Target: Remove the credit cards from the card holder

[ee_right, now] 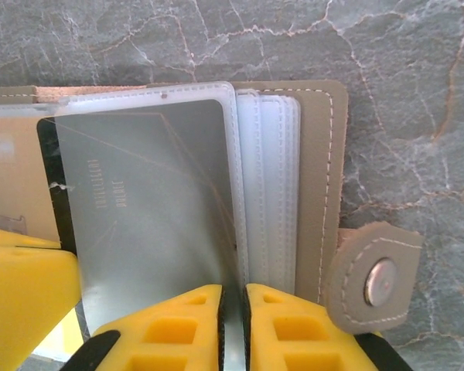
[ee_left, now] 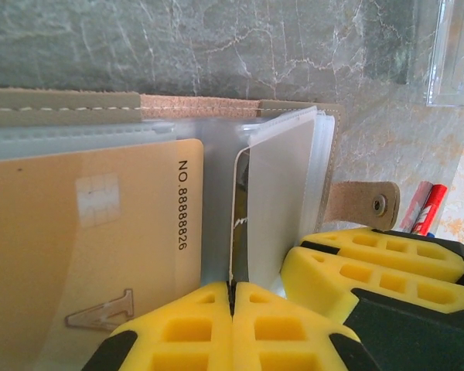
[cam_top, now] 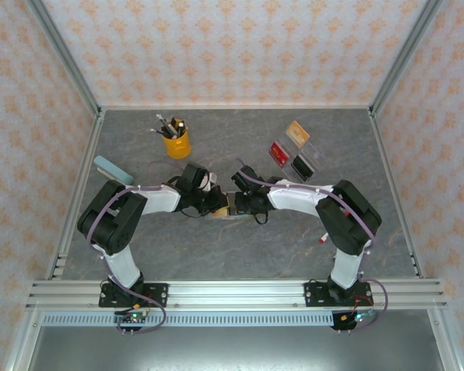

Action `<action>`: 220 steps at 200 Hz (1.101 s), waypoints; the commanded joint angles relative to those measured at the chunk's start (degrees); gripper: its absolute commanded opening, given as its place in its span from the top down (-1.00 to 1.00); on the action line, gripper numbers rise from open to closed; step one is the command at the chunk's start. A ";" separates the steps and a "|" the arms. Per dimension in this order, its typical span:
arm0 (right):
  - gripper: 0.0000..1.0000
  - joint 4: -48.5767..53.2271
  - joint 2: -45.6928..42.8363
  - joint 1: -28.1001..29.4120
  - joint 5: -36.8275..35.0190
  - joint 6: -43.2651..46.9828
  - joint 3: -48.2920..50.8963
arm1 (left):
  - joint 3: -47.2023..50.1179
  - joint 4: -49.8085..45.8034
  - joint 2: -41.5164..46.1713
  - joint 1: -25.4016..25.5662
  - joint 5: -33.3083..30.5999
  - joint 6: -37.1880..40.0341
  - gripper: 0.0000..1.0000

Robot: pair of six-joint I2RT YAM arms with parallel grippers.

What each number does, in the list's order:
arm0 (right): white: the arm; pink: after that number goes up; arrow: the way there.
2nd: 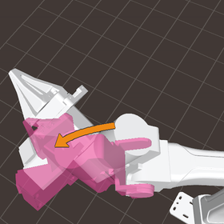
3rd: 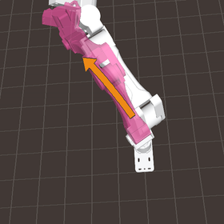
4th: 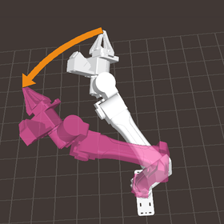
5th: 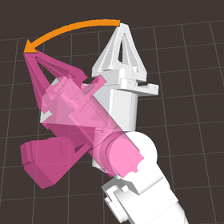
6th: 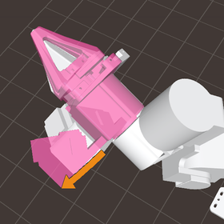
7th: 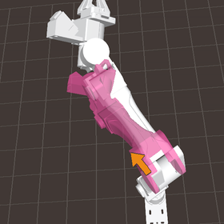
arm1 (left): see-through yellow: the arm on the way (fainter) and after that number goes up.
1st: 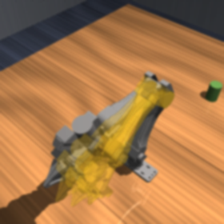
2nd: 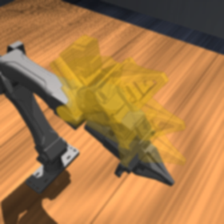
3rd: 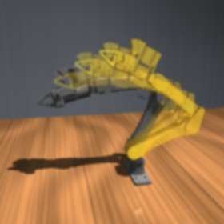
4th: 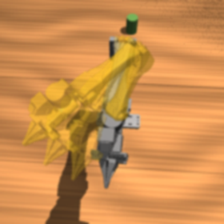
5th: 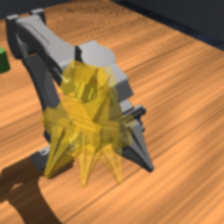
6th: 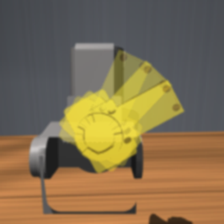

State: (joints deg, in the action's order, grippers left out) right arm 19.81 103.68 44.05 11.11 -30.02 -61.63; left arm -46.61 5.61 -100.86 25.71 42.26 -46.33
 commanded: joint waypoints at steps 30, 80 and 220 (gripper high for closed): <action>0.70 2.86 3.91 -0.28 -2.36 -1.53 1.77 | 1.34 -2.00 3.19 -0.64 1.36 3.73 1.00; 0.70 2.77 2.98 -0.50 -1.67 -1.70 1.42 | 2.31 -8.73 7.11 -2.34 -1.86 6.95 1.00; -0.25 -13.08 -17.81 -4.77 18.16 0.33 7.32 | -1.67 -26.58 25.36 -3.65 -10.00 10.79 1.00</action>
State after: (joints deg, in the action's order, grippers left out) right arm 13.47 88.88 41.69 21.30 -28.53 -57.76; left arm -46.33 -19.40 -78.15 22.70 32.16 -35.90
